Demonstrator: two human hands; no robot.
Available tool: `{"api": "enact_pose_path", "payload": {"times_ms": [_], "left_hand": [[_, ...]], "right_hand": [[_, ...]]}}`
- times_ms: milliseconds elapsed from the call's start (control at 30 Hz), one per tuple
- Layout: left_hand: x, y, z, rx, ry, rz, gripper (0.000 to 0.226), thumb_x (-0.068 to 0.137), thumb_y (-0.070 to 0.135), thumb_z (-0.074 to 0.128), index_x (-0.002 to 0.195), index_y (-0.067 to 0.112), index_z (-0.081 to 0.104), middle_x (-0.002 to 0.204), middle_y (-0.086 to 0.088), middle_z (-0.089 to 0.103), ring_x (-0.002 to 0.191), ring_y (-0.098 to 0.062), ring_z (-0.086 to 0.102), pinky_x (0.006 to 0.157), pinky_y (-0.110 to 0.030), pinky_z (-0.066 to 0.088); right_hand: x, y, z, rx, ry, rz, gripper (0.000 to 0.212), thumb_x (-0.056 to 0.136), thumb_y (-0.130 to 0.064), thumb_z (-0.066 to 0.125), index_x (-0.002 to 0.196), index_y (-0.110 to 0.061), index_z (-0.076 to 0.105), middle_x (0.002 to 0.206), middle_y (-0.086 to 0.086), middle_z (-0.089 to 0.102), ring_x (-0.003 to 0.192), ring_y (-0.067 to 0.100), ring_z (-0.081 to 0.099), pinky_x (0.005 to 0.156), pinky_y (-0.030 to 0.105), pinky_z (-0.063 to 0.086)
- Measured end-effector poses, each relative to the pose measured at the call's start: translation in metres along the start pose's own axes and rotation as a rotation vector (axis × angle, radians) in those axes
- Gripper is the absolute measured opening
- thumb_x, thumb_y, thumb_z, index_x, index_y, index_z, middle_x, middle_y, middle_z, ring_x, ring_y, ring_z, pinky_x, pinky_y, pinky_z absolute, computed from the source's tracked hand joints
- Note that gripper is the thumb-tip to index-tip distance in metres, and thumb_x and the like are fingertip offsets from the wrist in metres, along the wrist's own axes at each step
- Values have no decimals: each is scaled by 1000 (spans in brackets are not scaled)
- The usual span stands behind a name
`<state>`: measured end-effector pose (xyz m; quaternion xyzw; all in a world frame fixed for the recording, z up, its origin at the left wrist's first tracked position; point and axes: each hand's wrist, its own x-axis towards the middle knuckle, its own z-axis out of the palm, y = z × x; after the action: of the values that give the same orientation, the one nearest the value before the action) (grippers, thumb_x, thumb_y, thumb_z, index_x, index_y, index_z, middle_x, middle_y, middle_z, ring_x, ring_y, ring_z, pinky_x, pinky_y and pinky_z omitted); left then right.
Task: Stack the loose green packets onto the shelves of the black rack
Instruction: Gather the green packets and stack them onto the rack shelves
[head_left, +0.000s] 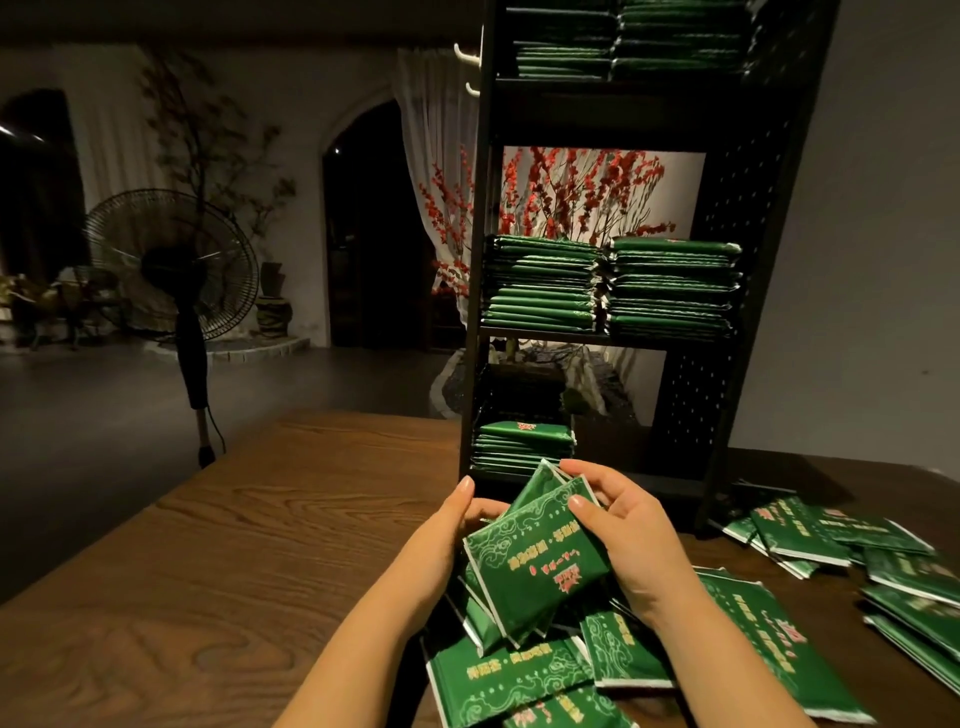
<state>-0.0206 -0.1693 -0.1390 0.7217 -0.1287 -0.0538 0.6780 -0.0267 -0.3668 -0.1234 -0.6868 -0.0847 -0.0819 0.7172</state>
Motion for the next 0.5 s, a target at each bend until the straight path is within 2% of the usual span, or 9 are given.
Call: {"api": "enact_pose_path", "payload": {"times_ms": [67, 100, 133, 200, 233, 367, 433, 500], "left_hand": [[3, -7, -6, 37, -118, -19, 74, 80, 78, 51, 97, 10, 72, 91, -6, 76, 86, -13, 72, 103, -45, 47], [7, -11, -8, 56, -171, -29, 75, 66, 78, 65, 96, 9, 71, 87, -2, 76, 82, -9, 72, 105, -47, 46], [6, -9, -10, 110, -189, -33, 64, 66, 65, 73, 100, 11, 70, 89, 0, 76, 83, -9, 73, 100, -47, 50], [2, -6, -5, 132, -199, 14, 37, 81, 33, 72, 113, 14, 68, 107, -6, 74, 97, -23, 72, 86, -38, 57], [0, -8, -5, 120, -185, 40, 33, 84, 25, 69, 116, 17, 67, 112, -8, 72, 101, -28, 71, 84, -35, 57], [-6, -8, -6, 71, -199, 137, 33, 85, 21, 69, 119, 21, 68, 114, -7, 72, 103, -26, 70, 86, -35, 56], [0, -9, -6, 111, -101, 144, 34, 85, 17, 75, 118, 21, 68, 110, -5, 73, 100, -22, 71, 84, -32, 56], [1, -12, -6, 85, 24, 154, 34, 81, 12, 80, 113, 18, 68, 103, -8, 74, 93, -20, 73, 79, -29, 57]], "right_hand": [[-1, 0, 0, -45, -19, -26, 33, 94, 3, 56, 113, -21, 69, 98, 11, 74, 84, 27, 73, 68, 37, 59], [-2, 1, 0, -83, -26, -48, 33, 94, 3, 56, 111, -22, 69, 98, 9, 74, 82, 22, 73, 66, 32, 58], [-3, 1, 1, -120, -34, -67, 33, 94, 3, 56, 109, -23, 69, 99, 8, 73, 81, 19, 72, 65, 29, 57], [-4, 3, 1, -200, -50, -102, 33, 93, 1, 56, 103, -28, 69, 100, 5, 71, 82, 16, 70, 65, 28, 56], [-4, 4, 1, -245, -56, -116, 33, 93, 0, 57, 100, -31, 69, 100, 2, 70, 83, 16, 69, 67, 28, 56], [-5, 5, -4, -240, -155, -88, 30, 91, -7, 63, 109, -32, 63, 99, -2, 70, 87, 16, 69, 71, 29, 56], [-4, 7, -5, -276, -172, -85, 36, 86, -7, 67, 112, -31, 61, 100, -1, 71, 89, 17, 70, 76, 33, 58], [-3, 8, -3, -280, -118, -89, 34, 86, -2, 67, 108, -27, 61, 97, 2, 72, 86, 18, 71, 74, 36, 59]]}}
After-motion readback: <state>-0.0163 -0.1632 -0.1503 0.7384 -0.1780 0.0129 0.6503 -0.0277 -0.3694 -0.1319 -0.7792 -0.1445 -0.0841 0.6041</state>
